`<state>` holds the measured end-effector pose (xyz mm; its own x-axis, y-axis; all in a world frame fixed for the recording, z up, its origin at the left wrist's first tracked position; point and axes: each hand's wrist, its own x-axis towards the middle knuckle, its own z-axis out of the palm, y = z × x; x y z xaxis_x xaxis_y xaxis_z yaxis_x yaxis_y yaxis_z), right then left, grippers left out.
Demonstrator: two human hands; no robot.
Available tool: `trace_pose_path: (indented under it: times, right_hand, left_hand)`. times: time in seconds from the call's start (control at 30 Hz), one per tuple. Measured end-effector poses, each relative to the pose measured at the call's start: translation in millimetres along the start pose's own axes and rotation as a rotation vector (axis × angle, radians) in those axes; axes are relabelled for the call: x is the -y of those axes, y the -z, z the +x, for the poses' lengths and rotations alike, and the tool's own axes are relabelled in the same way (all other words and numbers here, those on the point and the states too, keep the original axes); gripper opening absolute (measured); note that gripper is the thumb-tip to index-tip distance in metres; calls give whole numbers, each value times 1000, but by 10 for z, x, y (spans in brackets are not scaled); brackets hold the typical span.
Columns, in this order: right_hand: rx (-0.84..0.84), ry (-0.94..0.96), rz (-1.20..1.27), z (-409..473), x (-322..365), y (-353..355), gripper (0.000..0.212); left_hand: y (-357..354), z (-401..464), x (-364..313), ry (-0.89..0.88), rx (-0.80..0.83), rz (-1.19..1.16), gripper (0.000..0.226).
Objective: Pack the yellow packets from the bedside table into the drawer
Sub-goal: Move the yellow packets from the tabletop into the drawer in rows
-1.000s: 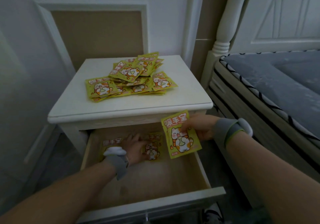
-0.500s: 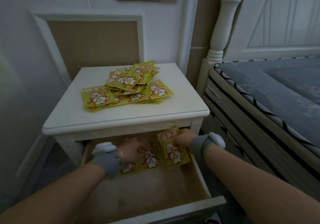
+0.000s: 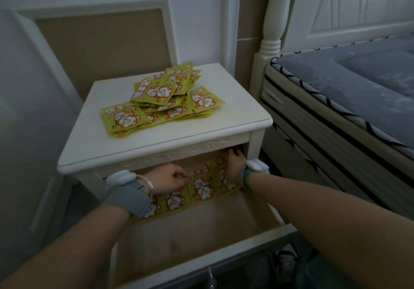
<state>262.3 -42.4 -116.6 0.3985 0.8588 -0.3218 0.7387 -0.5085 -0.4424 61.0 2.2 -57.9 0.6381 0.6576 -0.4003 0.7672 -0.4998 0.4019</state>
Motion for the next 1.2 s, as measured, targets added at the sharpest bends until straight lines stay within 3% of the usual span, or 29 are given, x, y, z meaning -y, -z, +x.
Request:
trace_pose_path:
  times: [0.13,0.27,0.53,0.6,0.7,0.8,0.93,1.03,1.2]
  right_hand:
    - [-21,43,-18,31,-53,-170,72]
    - [7,56,-149,45,-109,-220,49]
    - [95,54,-380,-66,-39,-340,67]
    - [122,57,-348,-65,45,-209,64]
    - [162,135,-271,-124,329,169,39]
    - [280,214,-239,-305,603,607,36]
    - [375,287,119,-581,834,1026,29]
    - [285,351,375,-571,907,1162,22]
    - [-146,298,648,-323,832,1226,13]
  left_hand:
    - [17,-34,49,20,-7,-29,31]
    - [19,-64,40,18,-11,-26,31]
    - [38,-66,105,37,-24,-33,29]
    - [70,-78,116,42,-34,-10,28]
    - [204,-98,121,26,-69,-34,25]
    - [412,-170,19,-48,-147,-76,20]
    - [710,-331,-164,-110,-216,-260,24]
    - [919,-420,-168,-98,-382,-401,20]
    - [1121,-381,155,31,-767,-470,17]
